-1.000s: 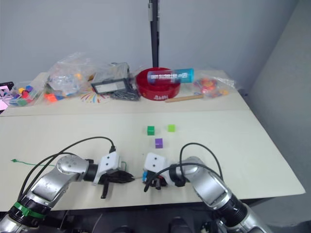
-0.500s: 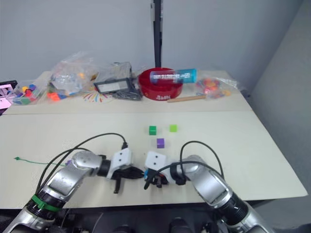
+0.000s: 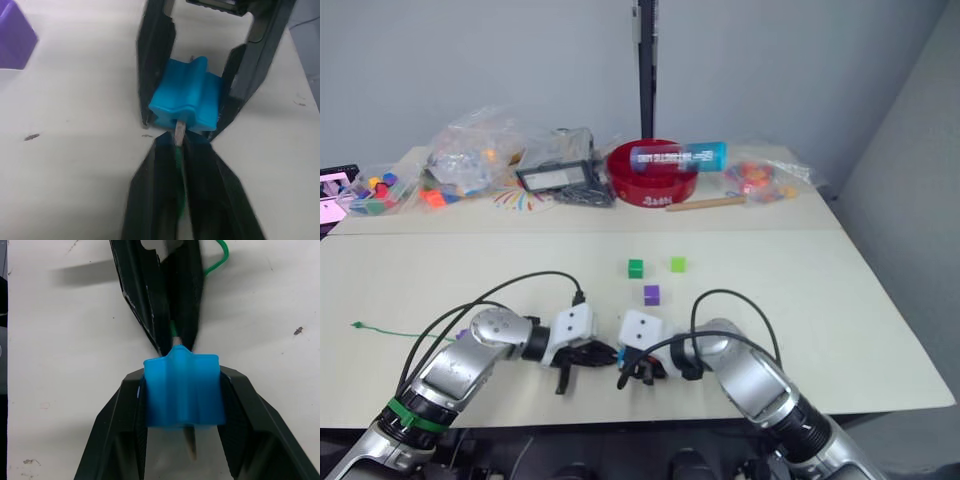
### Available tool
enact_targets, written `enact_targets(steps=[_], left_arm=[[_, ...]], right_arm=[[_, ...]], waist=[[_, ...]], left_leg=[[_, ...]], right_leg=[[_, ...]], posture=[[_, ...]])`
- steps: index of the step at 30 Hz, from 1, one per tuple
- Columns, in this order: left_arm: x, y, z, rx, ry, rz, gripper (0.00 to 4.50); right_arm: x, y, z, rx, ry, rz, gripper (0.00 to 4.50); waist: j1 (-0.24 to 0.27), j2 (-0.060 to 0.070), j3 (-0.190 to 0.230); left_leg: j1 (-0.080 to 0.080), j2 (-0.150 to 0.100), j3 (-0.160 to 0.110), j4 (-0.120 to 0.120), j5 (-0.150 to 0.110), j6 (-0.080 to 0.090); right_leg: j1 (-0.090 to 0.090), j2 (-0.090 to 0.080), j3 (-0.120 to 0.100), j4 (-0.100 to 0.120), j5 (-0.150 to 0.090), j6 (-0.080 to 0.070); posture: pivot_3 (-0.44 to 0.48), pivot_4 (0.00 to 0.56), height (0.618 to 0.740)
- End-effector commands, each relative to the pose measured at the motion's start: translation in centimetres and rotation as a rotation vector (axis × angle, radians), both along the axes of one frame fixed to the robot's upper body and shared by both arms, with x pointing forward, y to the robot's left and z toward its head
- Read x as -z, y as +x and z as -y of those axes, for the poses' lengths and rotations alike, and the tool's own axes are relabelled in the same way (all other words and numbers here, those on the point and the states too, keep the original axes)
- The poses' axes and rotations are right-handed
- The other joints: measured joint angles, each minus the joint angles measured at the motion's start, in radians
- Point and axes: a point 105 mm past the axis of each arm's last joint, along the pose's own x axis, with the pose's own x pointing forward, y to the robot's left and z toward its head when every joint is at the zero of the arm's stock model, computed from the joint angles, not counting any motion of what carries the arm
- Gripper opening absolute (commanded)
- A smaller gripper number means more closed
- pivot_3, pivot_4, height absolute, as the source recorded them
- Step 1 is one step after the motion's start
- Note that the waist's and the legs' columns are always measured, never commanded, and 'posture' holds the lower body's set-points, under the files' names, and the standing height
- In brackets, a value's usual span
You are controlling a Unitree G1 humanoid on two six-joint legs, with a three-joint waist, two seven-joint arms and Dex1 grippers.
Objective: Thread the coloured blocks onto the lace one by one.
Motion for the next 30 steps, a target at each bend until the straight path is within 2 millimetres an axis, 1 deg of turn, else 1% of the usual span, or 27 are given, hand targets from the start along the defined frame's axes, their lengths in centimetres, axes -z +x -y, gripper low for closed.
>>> enact_targets(steps=[1,3,5,7,8,11,14,16,19,21,23,25,26,28,30], left_arm=[[-2.8,-0.5,1.0,0.056,-0.085,0.069,1.65],[-3.4,-0.4,0.3,0.043,-0.094,0.067,2.28],[-3.8,-0.4,-0.8,0.028,-0.082,0.063,2.28],[-4.0,-0.4,-1.3,0.023,-0.074,0.060,2.28],[-3.6,-0.6,-2.4,0.016,-0.049,0.050,2.28],[-2.6,-1.0,-4.5,0.004,0.006,0.029,2.28],[-2.1,-1.3,-4.9,0.007,0.017,0.019,2.28],[-1.2,-1.1,-5.1,-0.002,0.037,0.024,2.28],[-0.2,-0.6,-4.6,-0.004,0.045,0.038,2.28],[0.1,-0.7,-4.3,0.001,0.036,0.025,2.28],[0.7,-1.0,-4.2,0.017,0.044,0.013,1.71],[1.0,-1.0,-4.3,0.010,0.052,0.019,1.13],[1.0,-0.9,-4.2,0.006,0.044,0.021,0.85],[0.8,-0.9,-3.9,0.010,0.030,0.022,0.13],[0.7,-1.0,-3.7,0.018,0.020,0.023,0.06]], right_arm=[[2.5,-1.0,-0.3,-0.005,-0.040,-0.078,1.36],[2.5,-0.9,-0.1,0.002,-0.039,-0.076,1.36],[2.5,-0.8,0.2,0.003,-0.032,-0.069,1.36],[2.5,-0.7,0.3,0.002,-0.025,-0.064,1.36],[2.5,-0.6,0.5,0.008,-0.024,-0.061,1.36],[2.5,-0.6,1.1,0.018,-0.022,-0.056,1.36],[2.6,-0.6,1.2,0.018,-0.023,-0.058,1.36],[2.7,-0.9,1.4,0.013,-0.035,-0.067,1.36],[2.7,-1.1,1.5,0.007,-0.051,-0.076,1.36],[2.7,-1.1,1.5,0.006,-0.057,-0.078,1.36],[2.7,-1.2,1.4,0.003,-0.062,-0.082,1.36],[2.6,-1.3,1.3,0.003,-0.064,-0.084,1.36],[2.6,-1.3,1.2,0.004,-0.063,-0.084,1.36],[2.6,-1.3,1.1,0.005,-0.063,-0.085,1.36],[2.6,-1.3,1.1,0.006,-0.064,-0.085,1.36]], waist=[[-0.003,0.000,0.000],[-0.004,0.000,0.000],[-0.007,0.000,0.000],[-0.012,0.000,0.000],[-0.015,0.000,0.000],[-0.022,0.000,0.000],[-0.014,0.000,0.000],[-0.008,0.000,0.000],[0.000,0.000,0.000],[0.002,0.000,0.000],[0.002,0.000,0.000],[0.002,0.000,0.000],[0.003,0.000,0.000],[0.003,0.000,0.000],[0.003,0.000,0.000]], left_leg=[[0.000,0.000,0.000,0.000,0.000,0.000],[0.000,0.001,0.000,0.000,0.000,0.000],[0.000,0.001,0.000,0.000,0.000,0.000],[0.000,0.001,0.000,0.000,0.000,0.000],[0.001,0.001,0.000,-0.001,0.000,0.000],[0.001,0.002,0.000,-0.002,0.000,0.000],[0.000,0.002,0.000,-0.003,0.000,0.000],[0.000,0.001,0.000,-0.002,0.000,0.000],[0.000,0.001,0.001,-0.002,0.000,0.000],[0.000,0.001,0.001,-0.002,0.000,0.000],[-0.002,0.001,0.001,-0.002,0.000,0.000],[-0.002,0.001,0.001,-0.002,0.000,0.000],[-0.002,0.001,0.001,-0.002,0.000,0.000],[-0.002,0.001,0.001,-0.002,0.000,0.000],[-0.002,0.001,0.001,-0.002,0.000,0.000]], right_leg=[[0.000,0.000,0.000,0.000,0.000,0.000],[0.000,0.001,0.000,0.000,0.000,0.000],[0.000,0.001,0.000,0.000,0.000,0.000],[0.000,0.001,0.000,0.000,0.000,0.000],[0.000,0.001,0.000,0.000,0.000,0.000],[-0.001,0.001,0.000,0.000,-0.001,0.000],[-0.001,0.001,0.000,0.000,-0.001,-0.001],[-0.001,0.001,-0.001,-0.001,-0.001,-0.001],[-0.001,0.001,-0.001,-0.001,-0.001,-0.001],[-0.001,0.001,-0.001,-0.002,-0.001,-0.002],[-0.002,0.001,-0.001,-0.002,0.000,-0.003],[-0.002,0.001,-0.001,-0.002,0.001,-0.005],[-0.002,0.001,-0.001,-0.002,0.001,-0.005],[-0.002,0.001,-0.001,-0.002,0.001,-0.005],[-0.002,0.001,-0.001,-0.002,0.001,-0.005]], posture=[[0.000,0.150,0.731],[0.000,0.150,0.731],[0.000,0.150,0.731],[0.000,0.150,0.731],[0.000,0.150,0.731],[0.000,0.150,0.731],[0.000,0.150,0.731],[0.000,0.150,0.731],[0.000,0.150,0.731],[0.000,0.150,0.731],[0.000,0.150,0.731],[0.000,0.150,0.731],[0.000,0.150,0.731],[0.000,0.150,0.731],[0.000,0.150,0.731]])
